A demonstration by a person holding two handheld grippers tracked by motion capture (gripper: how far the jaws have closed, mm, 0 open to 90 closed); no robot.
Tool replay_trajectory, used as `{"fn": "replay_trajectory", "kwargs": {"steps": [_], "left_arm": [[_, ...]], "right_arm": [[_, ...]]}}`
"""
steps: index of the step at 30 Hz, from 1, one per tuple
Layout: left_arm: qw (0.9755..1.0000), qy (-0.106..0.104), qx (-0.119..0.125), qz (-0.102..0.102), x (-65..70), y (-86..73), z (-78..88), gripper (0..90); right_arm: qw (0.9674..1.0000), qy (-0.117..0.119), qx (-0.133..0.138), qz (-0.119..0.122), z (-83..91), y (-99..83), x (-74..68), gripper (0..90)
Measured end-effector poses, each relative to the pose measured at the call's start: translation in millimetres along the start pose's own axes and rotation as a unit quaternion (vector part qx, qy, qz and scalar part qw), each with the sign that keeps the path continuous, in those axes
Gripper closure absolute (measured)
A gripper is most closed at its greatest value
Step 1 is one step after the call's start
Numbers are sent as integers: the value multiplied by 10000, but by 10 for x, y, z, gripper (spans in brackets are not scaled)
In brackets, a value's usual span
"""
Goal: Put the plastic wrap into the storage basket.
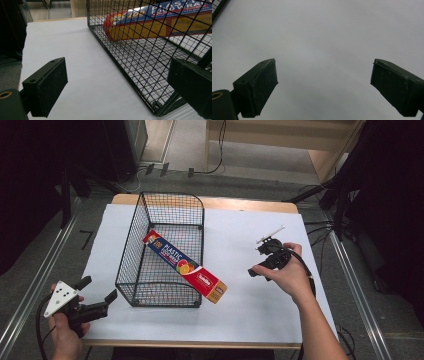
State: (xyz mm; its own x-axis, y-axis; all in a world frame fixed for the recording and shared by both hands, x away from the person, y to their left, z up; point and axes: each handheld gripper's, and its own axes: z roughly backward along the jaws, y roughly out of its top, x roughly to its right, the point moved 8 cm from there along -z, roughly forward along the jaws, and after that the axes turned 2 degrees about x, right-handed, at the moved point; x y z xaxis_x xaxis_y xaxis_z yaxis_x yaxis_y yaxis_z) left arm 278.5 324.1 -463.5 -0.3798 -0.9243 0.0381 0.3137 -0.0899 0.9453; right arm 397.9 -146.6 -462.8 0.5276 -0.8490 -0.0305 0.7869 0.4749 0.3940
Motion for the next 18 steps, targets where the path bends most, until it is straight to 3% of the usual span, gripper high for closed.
{"fn": "replay_trajectory", "kwargs": {"steps": [8, 14, 18], "left_arm": [[10000, 3, -12, -5, 9, -4, -1, 35], [10000, 10, -38, -35, 16, -9, -2, 35], [10000, 8, -40, -52, 22, -10, -2, 35]], "right_arm": [[9990, 66, 385, -210, 34, -230, 120, 73], [9965, 111, 725, -390, 54, -452, 222, 75], [9930, 169, 1000, -599, 53, -657, 299, 75]]}}
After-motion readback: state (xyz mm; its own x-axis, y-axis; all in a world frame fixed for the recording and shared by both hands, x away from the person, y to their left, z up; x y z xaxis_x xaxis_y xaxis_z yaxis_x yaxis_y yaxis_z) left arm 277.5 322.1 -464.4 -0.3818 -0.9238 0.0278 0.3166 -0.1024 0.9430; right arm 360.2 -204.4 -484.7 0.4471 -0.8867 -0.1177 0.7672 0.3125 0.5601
